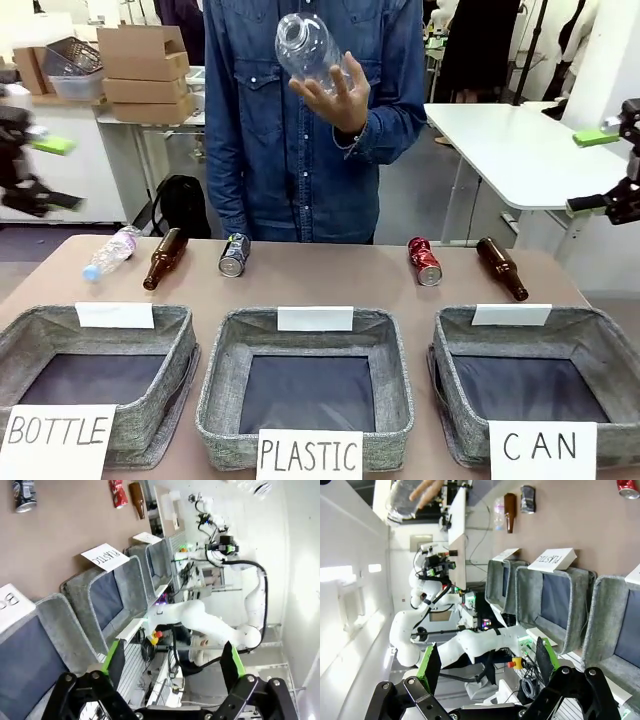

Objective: Sort the can waste into the basket.
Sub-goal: Pick up the can waste from the table and place it in the right Fabric basket.

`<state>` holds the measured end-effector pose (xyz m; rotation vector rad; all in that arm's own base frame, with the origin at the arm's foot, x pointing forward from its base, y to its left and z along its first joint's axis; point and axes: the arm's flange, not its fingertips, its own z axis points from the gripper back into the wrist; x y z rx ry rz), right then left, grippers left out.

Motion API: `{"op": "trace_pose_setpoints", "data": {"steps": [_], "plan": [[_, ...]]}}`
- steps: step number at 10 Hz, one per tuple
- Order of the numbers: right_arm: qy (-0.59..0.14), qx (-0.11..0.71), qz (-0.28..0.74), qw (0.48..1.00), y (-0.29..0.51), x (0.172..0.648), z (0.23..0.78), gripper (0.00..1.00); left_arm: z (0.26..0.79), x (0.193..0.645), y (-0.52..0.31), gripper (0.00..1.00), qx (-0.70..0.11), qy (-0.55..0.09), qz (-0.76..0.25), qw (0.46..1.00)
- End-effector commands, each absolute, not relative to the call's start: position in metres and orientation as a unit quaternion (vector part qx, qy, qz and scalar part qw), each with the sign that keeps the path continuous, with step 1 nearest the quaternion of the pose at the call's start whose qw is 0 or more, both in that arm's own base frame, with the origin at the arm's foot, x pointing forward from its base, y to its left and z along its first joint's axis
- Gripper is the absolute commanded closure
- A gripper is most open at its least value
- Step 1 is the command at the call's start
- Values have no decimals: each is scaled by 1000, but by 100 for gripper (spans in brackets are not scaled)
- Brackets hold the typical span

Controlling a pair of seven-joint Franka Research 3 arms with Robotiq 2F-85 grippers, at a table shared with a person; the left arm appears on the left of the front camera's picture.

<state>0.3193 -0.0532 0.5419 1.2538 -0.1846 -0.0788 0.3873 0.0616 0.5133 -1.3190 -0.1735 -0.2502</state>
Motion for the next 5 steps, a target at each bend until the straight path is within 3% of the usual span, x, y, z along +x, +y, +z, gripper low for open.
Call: {"op": "trace_pose_setpoints", "data": {"steps": [1,5], "plan": [[-92,595,-31,798,-52,322,545,0,502,364,77,0,-611,-111,-108,776],[-92,595,-31,798,-52,322,545,0,498,373,68,0,-604,-89,-124,782]]}}
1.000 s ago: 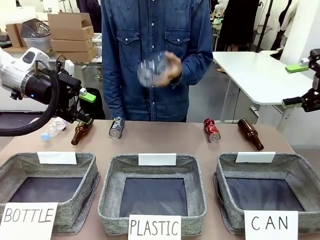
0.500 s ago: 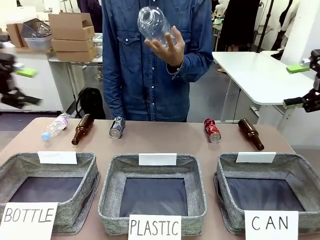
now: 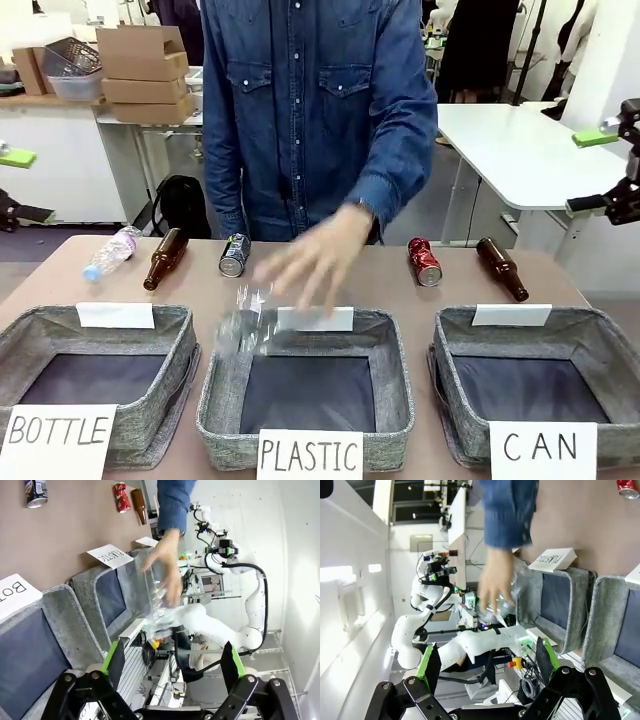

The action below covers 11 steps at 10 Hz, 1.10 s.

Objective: Sort the can waste into the basket.
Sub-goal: Pick up the can waste from the table and place it in the right Fabric basket.

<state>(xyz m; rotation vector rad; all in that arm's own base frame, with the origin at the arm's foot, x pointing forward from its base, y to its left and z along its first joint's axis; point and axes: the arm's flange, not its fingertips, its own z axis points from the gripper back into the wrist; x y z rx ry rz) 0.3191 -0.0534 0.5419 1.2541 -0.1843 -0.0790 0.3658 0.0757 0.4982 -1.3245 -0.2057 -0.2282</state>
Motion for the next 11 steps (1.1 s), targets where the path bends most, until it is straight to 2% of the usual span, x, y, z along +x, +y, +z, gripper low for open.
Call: {"op": "trace_pose_setpoints", "data": {"steps": [1,4,6,8,9,11], "plan": [[-92,595,-31,798,-52,322,545,0,496,381,58,0,-602,-71,-132,784],[-92,595,-31,798,-52,322,545,0,486,410,28,0,-588,-26,-139,797],[-92,595,-31,798,-52,322,545,0,491,404,42,0,-601,-48,-130,787],[-92,595,-31,798,-52,322,545,0,492,405,31,0,-550,-61,-102,827],[-92,595,-31,798,-52,322,545,0,497,406,32,0,-562,-71,-106,817],[-92,595,-31,798,-52,322,545,0,492,427,1,0,-497,-58,-92,861]]}}
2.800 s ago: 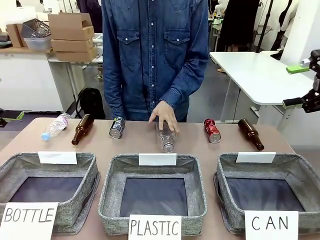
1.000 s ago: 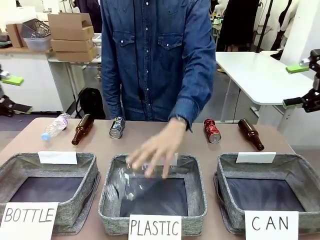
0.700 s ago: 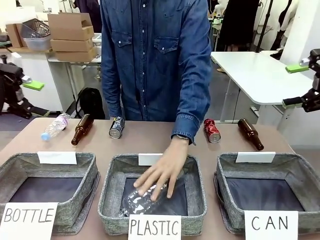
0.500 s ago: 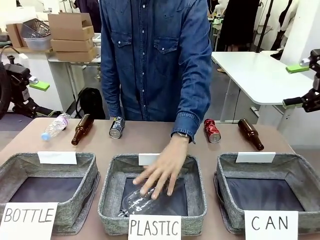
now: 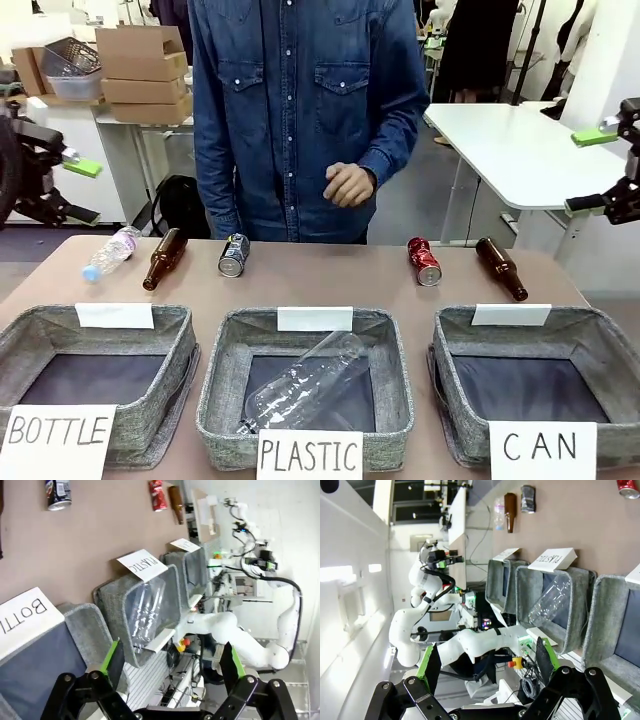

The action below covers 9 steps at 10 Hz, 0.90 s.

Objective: Sort the can waste into the basket.
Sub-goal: Pick up the can waste from the table and place it in the right Fabric basket.

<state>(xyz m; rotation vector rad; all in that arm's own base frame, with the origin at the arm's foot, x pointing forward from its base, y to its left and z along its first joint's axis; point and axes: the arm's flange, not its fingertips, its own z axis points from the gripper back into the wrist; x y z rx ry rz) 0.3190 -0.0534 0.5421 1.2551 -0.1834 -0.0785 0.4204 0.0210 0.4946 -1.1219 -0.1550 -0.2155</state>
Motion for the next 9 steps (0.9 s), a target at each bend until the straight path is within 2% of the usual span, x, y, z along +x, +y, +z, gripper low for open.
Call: {"op": "trace_pose_setpoints", "data": {"steps": [1,5,6,9], "plan": [[-92,595,-31,798,-52,322,545,0,489,438,-13,0,-476,-59,-85,873],[-92,595,-31,798,-52,322,545,0,434,498,-91,0,-323,-66,-47,943],[-92,595,-31,798,-52,322,545,0,415,522,-112,0,-271,-87,-44,958],[-92,595,-31,798,-52,322,545,0,387,576,-149,0,-191,-133,-60,971]]}}
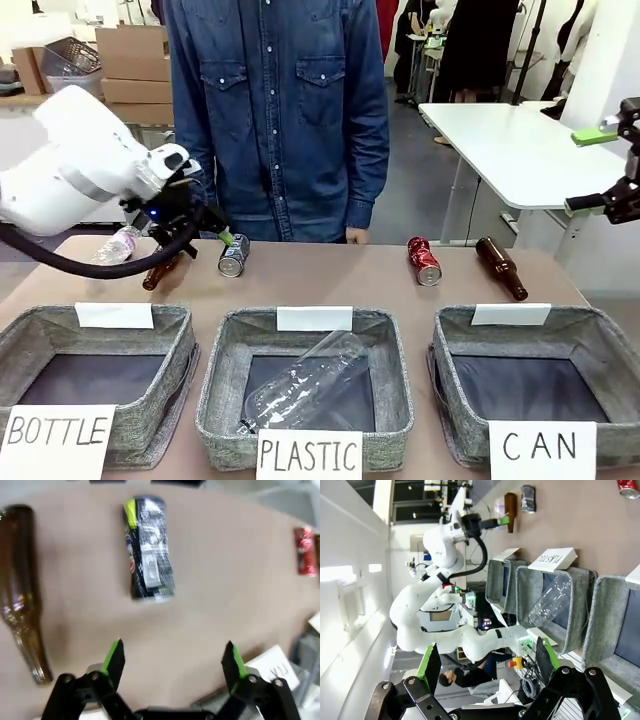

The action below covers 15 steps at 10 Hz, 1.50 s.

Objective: Sort the can waste into the basket.
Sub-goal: Pick up the can waste from the table and place it in the right Fabric basket.

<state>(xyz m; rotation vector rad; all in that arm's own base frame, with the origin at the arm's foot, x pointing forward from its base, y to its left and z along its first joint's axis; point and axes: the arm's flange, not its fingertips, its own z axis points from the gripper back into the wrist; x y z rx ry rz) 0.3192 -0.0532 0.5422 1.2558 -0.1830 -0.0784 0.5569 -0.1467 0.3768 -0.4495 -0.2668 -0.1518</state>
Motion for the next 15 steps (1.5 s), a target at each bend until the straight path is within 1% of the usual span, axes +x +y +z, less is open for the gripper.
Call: {"op": "trace_pose_setpoints", "data": {"steps": [1,3,6,9,10,11,12,13,15], "plan": [[-92,595,-31,798,-52,322,545,0,390,588,-158,0,-168,-136,-51,975],[-92,595,-31,798,-52,322,545,0,380,609,-171,0,-144,-116,-51,981],[-92,595,-31,798,-52,322,545,0,354,624,-191,0,-110,-115,-31,987],[-92,595,-31,798,-52,322,545,0,337,626,-199,0,-106,-116,-40,987],[-92,595,-31,798,-52,322,545,0,333,625,-201,13,-96,-109,-43,988],[-92,595,-31,798,-52,322,545,0,328,624,-201,55,-93,-105,-41,989],[-92,595,-31,798,-52,322,545,0,323,622,-201,57,-91,-110,-46,989],[-92,595,-31,798,-52,322,545,0,318,621,-202,100,-87,-116,-49,988],[-92,595,-31,798,-52,322,545,0,318,621,-201,100,-78,-117,-47,989]]}}
